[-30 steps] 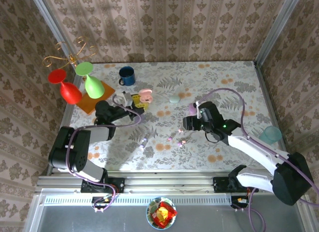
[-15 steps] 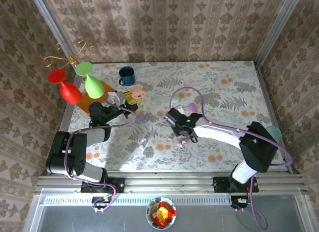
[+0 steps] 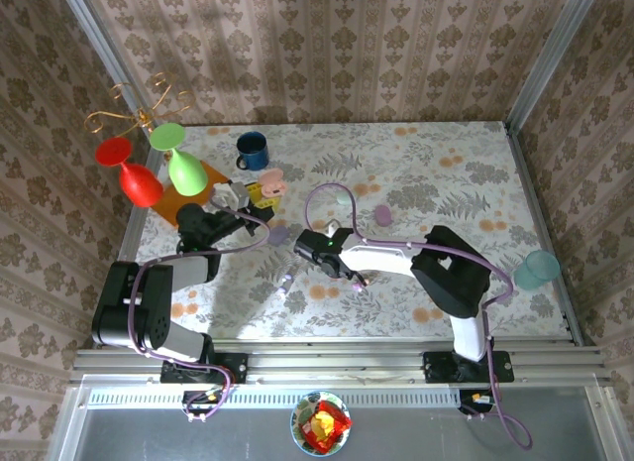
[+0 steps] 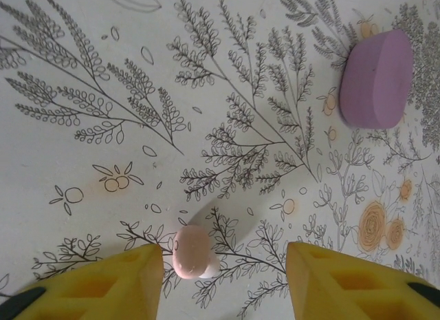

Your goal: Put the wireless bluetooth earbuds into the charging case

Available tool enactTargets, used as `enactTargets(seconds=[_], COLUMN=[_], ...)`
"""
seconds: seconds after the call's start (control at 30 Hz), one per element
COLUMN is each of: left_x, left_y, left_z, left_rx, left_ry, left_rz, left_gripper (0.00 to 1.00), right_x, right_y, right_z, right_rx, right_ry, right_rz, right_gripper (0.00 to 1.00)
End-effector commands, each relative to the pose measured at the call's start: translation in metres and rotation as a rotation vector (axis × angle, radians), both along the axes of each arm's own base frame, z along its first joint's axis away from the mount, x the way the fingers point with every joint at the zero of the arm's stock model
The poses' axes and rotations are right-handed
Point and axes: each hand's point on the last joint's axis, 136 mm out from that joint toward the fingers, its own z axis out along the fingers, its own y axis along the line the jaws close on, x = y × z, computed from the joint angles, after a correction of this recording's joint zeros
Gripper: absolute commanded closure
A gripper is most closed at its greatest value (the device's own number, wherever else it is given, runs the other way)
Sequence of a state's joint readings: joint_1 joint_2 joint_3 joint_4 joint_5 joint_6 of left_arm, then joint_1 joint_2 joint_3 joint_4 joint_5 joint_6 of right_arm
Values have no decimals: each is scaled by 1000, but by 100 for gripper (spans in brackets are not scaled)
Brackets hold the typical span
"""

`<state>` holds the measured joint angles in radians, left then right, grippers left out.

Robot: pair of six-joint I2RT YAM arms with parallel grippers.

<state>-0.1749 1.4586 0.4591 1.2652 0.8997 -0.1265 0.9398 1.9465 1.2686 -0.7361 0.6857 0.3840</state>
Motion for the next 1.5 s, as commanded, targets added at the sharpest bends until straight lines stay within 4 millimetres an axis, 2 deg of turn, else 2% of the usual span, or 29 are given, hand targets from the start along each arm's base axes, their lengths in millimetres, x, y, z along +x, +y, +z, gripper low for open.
enactTargets(seconds=[0.0,0.17,0.27,0.7,0.9,1.03,1.2,1.47], left_x=[-2,-2,-3,-3,-4,-2,1,-4], left_y=[3,2,1,0,1,0,-5,-27], left_z=[8,7,7,8,7,6,-1,-7], left_rx=[2,3,4,3,4,6,33,51], left_ry=[-55,-51,-50,-50,-48,-52,-91,-112], left_rz=[7,2,-4,-15,-16,0,63,49], left_gripper=[71,71,71,71,71,72,75,72], right_x=[2,1,1,0,0,0,-3,-2], right_y=[-4,-4,-4,-6,-6,-5,3,13], right_z=[2,-7,-9,-18,-19,-13,-6,27], right_rx=[-48,-67,-73,-110,-116,-100,47,377], right_ry=[-21,-1,4,29,34,23,55,55], right_rz=[-20,-21,-18,-10,-13,-13,-30,-74], right_gripper=[52,65,69,72,80,84,83,83])
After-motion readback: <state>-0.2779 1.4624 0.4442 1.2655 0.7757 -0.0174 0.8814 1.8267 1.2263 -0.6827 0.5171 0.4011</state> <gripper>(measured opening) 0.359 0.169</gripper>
